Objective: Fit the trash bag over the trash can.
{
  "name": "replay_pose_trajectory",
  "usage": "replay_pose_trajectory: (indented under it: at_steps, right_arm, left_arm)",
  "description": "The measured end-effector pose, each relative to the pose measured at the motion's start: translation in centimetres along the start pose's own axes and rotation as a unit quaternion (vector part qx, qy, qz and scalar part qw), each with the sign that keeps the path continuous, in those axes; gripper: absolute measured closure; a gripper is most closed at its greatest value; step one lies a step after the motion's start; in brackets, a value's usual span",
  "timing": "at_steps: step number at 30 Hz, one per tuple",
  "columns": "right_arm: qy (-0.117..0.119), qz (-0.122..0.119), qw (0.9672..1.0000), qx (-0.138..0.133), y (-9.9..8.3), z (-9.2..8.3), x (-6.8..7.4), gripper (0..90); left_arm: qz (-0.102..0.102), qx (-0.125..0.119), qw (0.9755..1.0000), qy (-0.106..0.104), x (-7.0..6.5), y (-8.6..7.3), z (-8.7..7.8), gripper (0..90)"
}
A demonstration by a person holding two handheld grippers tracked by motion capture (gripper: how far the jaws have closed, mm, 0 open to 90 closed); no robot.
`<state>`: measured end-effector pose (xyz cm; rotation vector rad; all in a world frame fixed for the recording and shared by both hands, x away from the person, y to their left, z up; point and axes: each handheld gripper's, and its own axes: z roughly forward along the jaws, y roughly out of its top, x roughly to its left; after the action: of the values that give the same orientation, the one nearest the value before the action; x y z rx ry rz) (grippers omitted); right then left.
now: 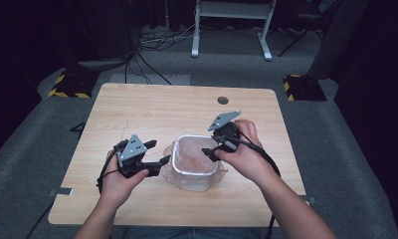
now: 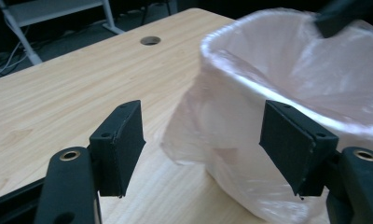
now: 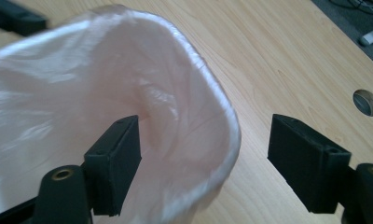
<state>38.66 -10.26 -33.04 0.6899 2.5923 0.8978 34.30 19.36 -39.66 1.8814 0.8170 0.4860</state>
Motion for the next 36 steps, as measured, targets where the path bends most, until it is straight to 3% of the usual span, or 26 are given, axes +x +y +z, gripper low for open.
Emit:
replay_pose_trajectory:
  at_steps: [3,6,10,12,17,21,25,26,29,32,36]
  right_arm:
    - [0.001,0.004,0.9999,-0.014,-1.4,-1.3,0.5,24.5]
    - [0.008,0.01,0.9997,-0.021,-2.5,-1.9,1.1,24.4]
    - [0.014,0.019,0.9991,-0.035,-3.8,-2.3,1.7,23.9]
    - [0.015,0.028,0.998,-0.055,-4.5,-2.2,1.7,23.6]
    - [0.029,0.037,0.9923,-0.114,-5.9,-3.1,1.8,25.7]
    - [0.041,0.036,0.9923,-0.111,-7.3,-3.5,1.7,25.5]
    - [0.061,0.04,0.9934,-0.088,-8.9,-1.4,1.6,25.3]
    - [0.065,0.038,0.9939,-0.08,-9.3,-0.7,1.6,25.3]
    - [0.077,0.035,0.9942,-0.066,-10.2,1.5,1.6,25.3]
    - [0.099,0.034,0.9922,-0.068,-10.8,3.1,1.4,25.4]
    - [0.116,0.037,0.9901,-0.07,-11.2,4.4,1.2,23.8]
  left_arm:
    - [-0.005,0.003,0.9999,0.014,1.0,0.1,0.2,30.5]
    - [-0.017,-0.004,0.9998,0.011,1.3,0.3,0.5,30.4]
    - [-0.006,0.009,0.9999,0.005,0.6,-0.1,0.9,30.3]
    - [0.008,0.034,0.9994,0.008,0.2,-0.5,0.9,29.8]
    - [0.014,0.03,0.9995,0.002,-0.6,-1.8,0.2,29.5]
    - [0.01,0.036,0.9992,-0.017,-1.2,-2.7,0.0,29.5]
    - [0.021,0.062,0.9976,-0.024,-1.5,-3.7,1.4,30.2]
    - [0.014,0.064,0.9974,-0.03,-1.6,-3.8,1.8,30.4]
    - [0.037,0.079,0.9959,-0.024,-1.8,-3.9,2.6,31.0]
    - [0.047,0.091,0.9943,-0.032,-2.0,-4.0,3.2,32.2]
    - [0.056,0.102,0.9928,-0.025,-2.2,-4.1,4.1,33.4]
